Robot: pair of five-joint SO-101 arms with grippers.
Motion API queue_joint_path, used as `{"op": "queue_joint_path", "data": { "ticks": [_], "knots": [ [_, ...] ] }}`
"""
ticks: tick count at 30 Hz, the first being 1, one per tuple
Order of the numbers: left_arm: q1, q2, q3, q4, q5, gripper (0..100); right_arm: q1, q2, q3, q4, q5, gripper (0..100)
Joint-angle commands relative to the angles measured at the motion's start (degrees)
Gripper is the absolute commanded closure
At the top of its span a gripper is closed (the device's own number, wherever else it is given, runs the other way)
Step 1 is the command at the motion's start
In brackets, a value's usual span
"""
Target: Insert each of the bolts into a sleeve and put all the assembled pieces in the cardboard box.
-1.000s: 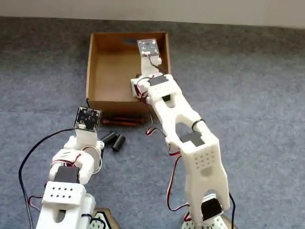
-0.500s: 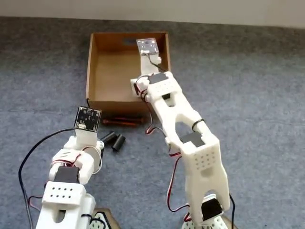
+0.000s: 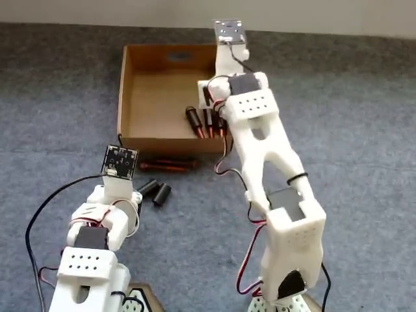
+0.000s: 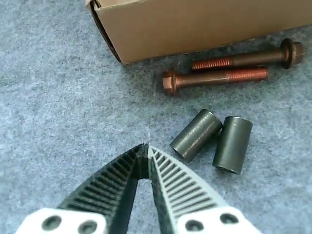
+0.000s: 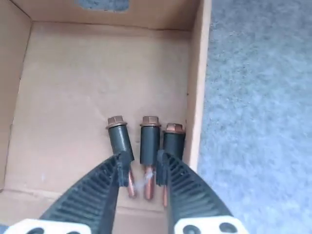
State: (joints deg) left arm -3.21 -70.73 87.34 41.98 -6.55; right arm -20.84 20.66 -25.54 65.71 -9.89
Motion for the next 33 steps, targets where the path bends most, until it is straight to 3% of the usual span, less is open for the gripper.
{"op": "queue_joint_path", "data": {
  "ticks": [1,12,16,23,26,29,33],
  "knots": [
    [-0.2,0.1,-0.4,-1.0,-0.4,99,0.5,-8.0,-2.4,3.6,-0.5,91.1],
    [-0.2,0.1,-0.4,-1.0,-0.4,99,-4.6,-16.9,-1.7,16.4,-0.9,91.4],
    [-0.2,0.1,-0.4,-1.1,-0.4,99,-8.0,-23.5,7.1,15.7,-1.0,91.4],
    [-0.8,0.1,-0.6,-1.1,-0.4,99,-12.9,-43.9,46.7,-6.2,-1.0,91.4],
    [-4.2,0.0,-1.1,-1.1,-0.4,99,-17.3,-49.9,61.0,-13.7,-1.1,91.0],
    [-8.9,0.0,-1.5,-2.8,-0.1,99,-19.9,-49.5,66.3,-17.8,-1.1,89.6],
    [-14.8,0.0,-1.5,-5.5,0.0,99,-21.0,-43.5,66.4,-19.2,-8.7,83.6]
  ]
}}
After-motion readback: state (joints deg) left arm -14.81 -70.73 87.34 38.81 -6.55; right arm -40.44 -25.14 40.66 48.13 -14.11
